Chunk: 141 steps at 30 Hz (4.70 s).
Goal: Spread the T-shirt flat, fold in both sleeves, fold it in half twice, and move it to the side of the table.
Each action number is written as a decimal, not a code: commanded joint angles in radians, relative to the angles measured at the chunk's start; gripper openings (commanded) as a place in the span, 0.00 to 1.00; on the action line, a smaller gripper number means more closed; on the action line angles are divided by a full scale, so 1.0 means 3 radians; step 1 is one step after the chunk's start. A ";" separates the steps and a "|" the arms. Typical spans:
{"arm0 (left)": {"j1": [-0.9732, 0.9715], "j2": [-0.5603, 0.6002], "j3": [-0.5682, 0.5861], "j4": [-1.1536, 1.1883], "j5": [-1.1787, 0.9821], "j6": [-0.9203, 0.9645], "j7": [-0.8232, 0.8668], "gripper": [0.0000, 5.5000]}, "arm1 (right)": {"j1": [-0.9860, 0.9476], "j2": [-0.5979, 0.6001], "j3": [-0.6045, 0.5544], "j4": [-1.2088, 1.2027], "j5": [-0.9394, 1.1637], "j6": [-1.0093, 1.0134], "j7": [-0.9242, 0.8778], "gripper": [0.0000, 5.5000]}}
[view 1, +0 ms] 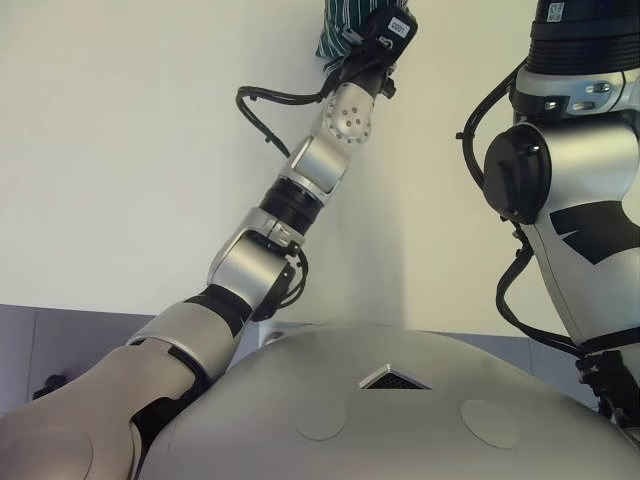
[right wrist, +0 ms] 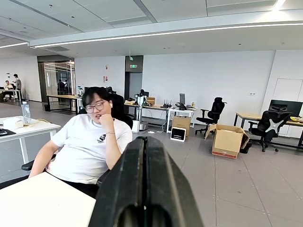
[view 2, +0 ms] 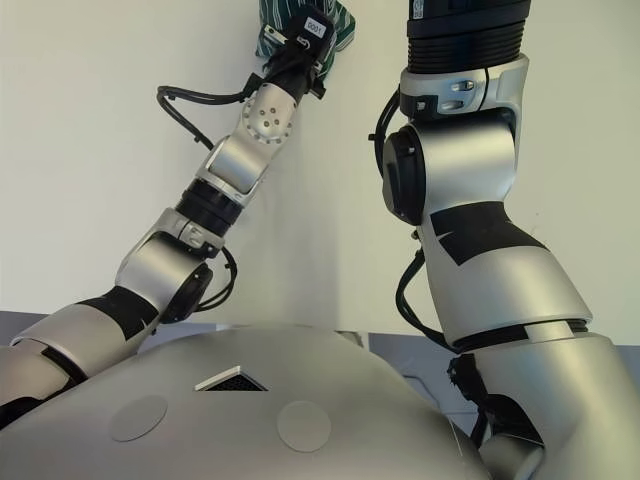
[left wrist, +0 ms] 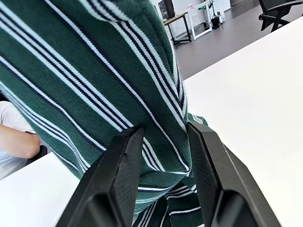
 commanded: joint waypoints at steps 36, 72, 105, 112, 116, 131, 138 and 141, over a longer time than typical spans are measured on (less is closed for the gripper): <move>0.0081 0.1914 0.1792 -0.1965 -0.0695 0.0201 -0.1326 0.00 | 0.0531 -0.1343 0.0315 0.0030 -0.0630 -0.0783 0.0934 0.00; -0.3477 0.2651 0.0992 0.2606 0.0390 -0.1576 -0.1382 0.00 | -0.1607 -0.1463 0.0581 0.3227 -0.1624 -0.2622 0.0678 0.00; -0.3156 0.2574 0.0948 0.2628 0.0491 -0.1642 -0.1335 0.00 | -0.1373 -0.1486 0.0535 0.3247 -0.1610 -0.2622 0.0741 0.00; -0.3146 0.2547 0.0768 0.2664 0.0705 -0.1619 -0.1166 0.00 | -0.1340 -0.1415 0.0566 0.3281 -0.1657 -0.2589 0.0674 0.00; -0.3154 0.2547 0.0730 0.2678 0.0775 -0.1596 -0.1098 0.00 | -0.1325 -0.1389 0.0586 0.3295 -0.1682 -0.2570 0.0617 0.00; -0.2616 0.2548 0.0682 0.2625 0.0767 -0.1960 -0.1427 0.00 | -0.0968 -0.1396 0.0664 0.3257 -0.1714 -0.2734 0.1105 0.00; -0.2145 0.2533 0.0900 0.2383 0.0377 -0.2531 -0.2014 0.00 | -0.0634 -0.1469 0.0547 0.3110 -0.1501 -0.2903 0.1696 0.00; -0.1763 0.2560 0.1039 0.2095 0.0034 -0.2710 -0.2492 0.00 | -0.0394 -0.1464 0.0500 0.2951 -0.1345 -0.3025 0.2144 0.00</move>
